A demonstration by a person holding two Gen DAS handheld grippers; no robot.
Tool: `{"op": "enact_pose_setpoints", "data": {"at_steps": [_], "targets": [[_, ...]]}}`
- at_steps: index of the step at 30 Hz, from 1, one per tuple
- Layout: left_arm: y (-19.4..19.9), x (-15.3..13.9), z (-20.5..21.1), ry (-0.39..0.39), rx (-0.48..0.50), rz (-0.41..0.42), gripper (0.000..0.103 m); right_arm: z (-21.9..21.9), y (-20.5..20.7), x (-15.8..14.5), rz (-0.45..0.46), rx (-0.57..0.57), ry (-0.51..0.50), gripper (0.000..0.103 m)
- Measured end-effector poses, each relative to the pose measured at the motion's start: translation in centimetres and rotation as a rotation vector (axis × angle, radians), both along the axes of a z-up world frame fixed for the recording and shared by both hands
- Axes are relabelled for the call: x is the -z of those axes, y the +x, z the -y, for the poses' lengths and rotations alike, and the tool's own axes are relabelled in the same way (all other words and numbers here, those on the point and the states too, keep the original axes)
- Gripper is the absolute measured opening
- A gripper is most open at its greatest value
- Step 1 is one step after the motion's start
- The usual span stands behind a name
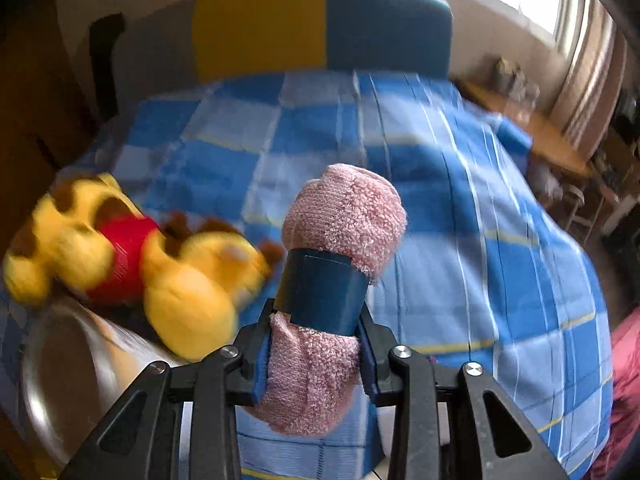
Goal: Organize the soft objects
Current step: 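Place the red plush in the gold tray with left gripper while right carries the pink roll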
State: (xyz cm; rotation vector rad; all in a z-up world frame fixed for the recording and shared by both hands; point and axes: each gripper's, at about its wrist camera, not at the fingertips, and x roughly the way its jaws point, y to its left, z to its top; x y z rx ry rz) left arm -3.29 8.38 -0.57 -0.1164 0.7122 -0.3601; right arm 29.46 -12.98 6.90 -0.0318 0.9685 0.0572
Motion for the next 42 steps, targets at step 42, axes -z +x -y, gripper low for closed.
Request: {"op": "enact_pose_setpoints", "data": {"at_steps": [42], "targets": [[9.1, 0.7, -19.1, -0.118, -0.503, -0.213, 0.022, -21.8, -22.2, 9.3, -0.118, -0.740, 0.104, 0.035]]}}
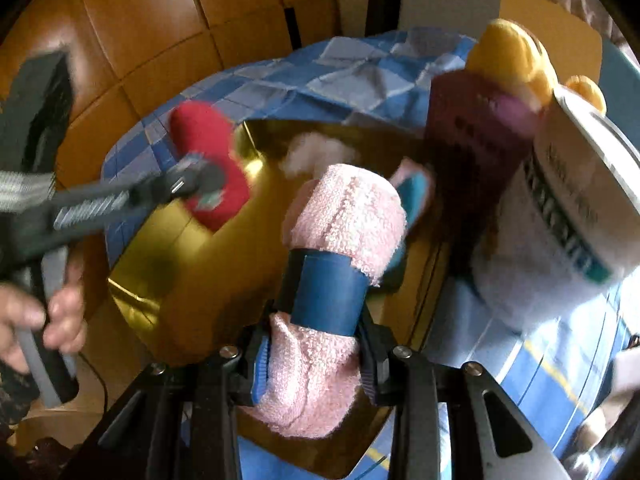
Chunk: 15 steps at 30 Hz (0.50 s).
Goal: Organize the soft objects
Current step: 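Place the red plush in the gold tray with left gripper while right carries the pink roll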
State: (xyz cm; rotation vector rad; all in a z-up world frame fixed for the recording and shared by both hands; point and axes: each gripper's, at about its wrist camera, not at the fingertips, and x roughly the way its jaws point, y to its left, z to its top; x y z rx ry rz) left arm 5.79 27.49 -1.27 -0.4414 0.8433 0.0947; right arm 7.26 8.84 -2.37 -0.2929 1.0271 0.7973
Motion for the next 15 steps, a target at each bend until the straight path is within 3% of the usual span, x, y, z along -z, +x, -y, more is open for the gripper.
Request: {"op": "enact_pose_setpoints", "data": {"at_steps": [10, 12, 15], "targets": [[3.5, 1.6, 1.8, 0.018, 0.034, -0.043, 0.026, 0.2, -1.3, 1.7, 0.001, 0.025, -0.033, 0.035], [3.5, 1.9, 2.0, 0.022, 0.033, -0.047, 0.031, 0.3, -1.4, 2.0, -0.004, 0.030, -0.036, 0.035], [3.0, 2.1, 2.2, 0.041, 0.031, -0.046, 0.051, 0.5, -1.5, 2.1, -0.005, 0.038, -0.037, 0.035]]}}
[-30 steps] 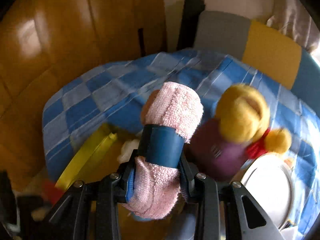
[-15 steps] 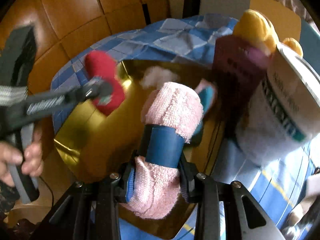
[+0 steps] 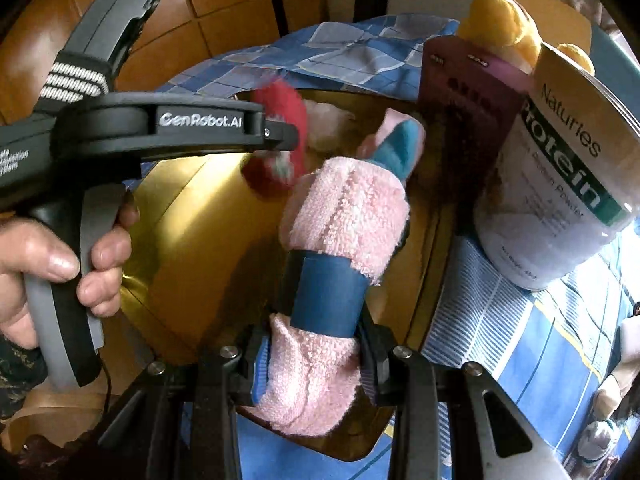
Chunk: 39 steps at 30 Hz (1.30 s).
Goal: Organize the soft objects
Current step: 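Place the red plush in the gold tray with left gripper while right carries the pink roll, then lower the pink towel roll into the gold tray and open right gripper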
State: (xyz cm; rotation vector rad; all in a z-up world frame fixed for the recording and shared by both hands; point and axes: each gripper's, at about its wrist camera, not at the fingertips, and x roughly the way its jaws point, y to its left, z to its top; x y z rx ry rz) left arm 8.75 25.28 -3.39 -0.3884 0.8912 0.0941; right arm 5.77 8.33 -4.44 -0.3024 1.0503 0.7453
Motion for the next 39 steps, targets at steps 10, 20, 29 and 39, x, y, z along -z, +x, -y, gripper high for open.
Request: {"op": "enact_pose_setpoints", "data": {"at_steps": [10, 20, 29, 39], "targets": [[-6.2, -1.3, 0.2, 0.052, -0.073, 0.070, 0.058, 0.2, -0.2, 0.4, 0.004, 0.024, -0.003, 0.035], [-11.9, -2.5, 1.8, 0.159, -0.099, 0.113, 0.067, 0.4, -0.4, 0.8, 0.015, 0.040, -0.022, 0.035], [-13.6, -3.4, 2.7, 0.184, -0.085, 0.142, 0.067, 0.0, -1.0, 0.9, 0.047, 0.043, -0.060, 0.035], [-14.3, -3.4, 2.7, 0.178, -0.085, 0.144, 0.068, -0.4, -1.0, 0.9, 0.064, 0.054, -0.092, 0.035]]}}
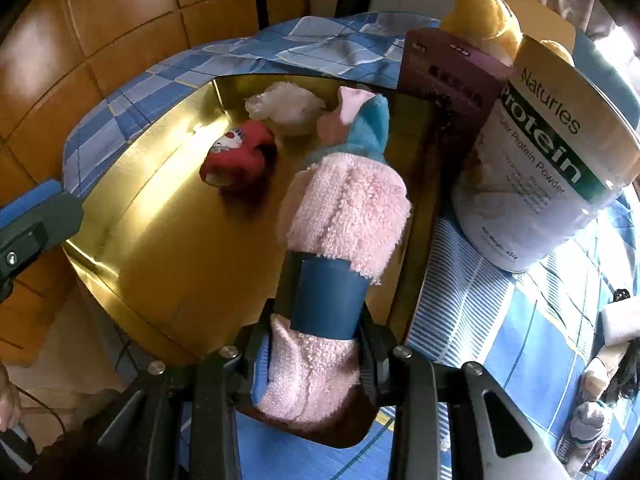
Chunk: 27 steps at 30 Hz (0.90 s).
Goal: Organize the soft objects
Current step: 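Lower the pink towel roll into the gold tray and open right gripper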
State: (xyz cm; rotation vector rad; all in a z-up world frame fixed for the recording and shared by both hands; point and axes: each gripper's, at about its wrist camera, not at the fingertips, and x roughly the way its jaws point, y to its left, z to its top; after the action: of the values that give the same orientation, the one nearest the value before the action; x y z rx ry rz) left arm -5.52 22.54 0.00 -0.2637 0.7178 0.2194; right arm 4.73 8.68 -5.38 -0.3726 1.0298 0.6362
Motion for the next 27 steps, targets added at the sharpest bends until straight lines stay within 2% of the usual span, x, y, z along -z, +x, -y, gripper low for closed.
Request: {"op": "enact_pose_setpoints", "data": {"at_steps": [10, 16, 19, 23, 27], "targets": [[-0.1, 0.6, -0.1, -0.001, -0.010, -0.015, 0.071, -0.3, 0.1, 0.2, -0.002, 0.015, -0.026, 0.038], [-0.1, 1.0, -0.1, -0.002, -0.017, -0.025, 0.071, 0.1, 0.3, -0.2, -0.031, 0.036, 0.028, 0.043], [0.0, 1.1, -0.1, -0.006, -0.018, -0.027, 0.071, 0.5, 0.1, -1.0, -0.011, 0.033, 0.063, 0.044], [0.0, 1.3, -0.3, -0.015, -0.022, -0.029, 0.071, 1.6, 0.1, -2.3, 0.001, 0.043, 0.118, 0.058], [-0.1, 1.5, -0.4, -0.020, -0.028, -0.033, 0.071, 1.9, 0.1, -3.3, 0.040, 0.047, 0.134, 0.058]]}}
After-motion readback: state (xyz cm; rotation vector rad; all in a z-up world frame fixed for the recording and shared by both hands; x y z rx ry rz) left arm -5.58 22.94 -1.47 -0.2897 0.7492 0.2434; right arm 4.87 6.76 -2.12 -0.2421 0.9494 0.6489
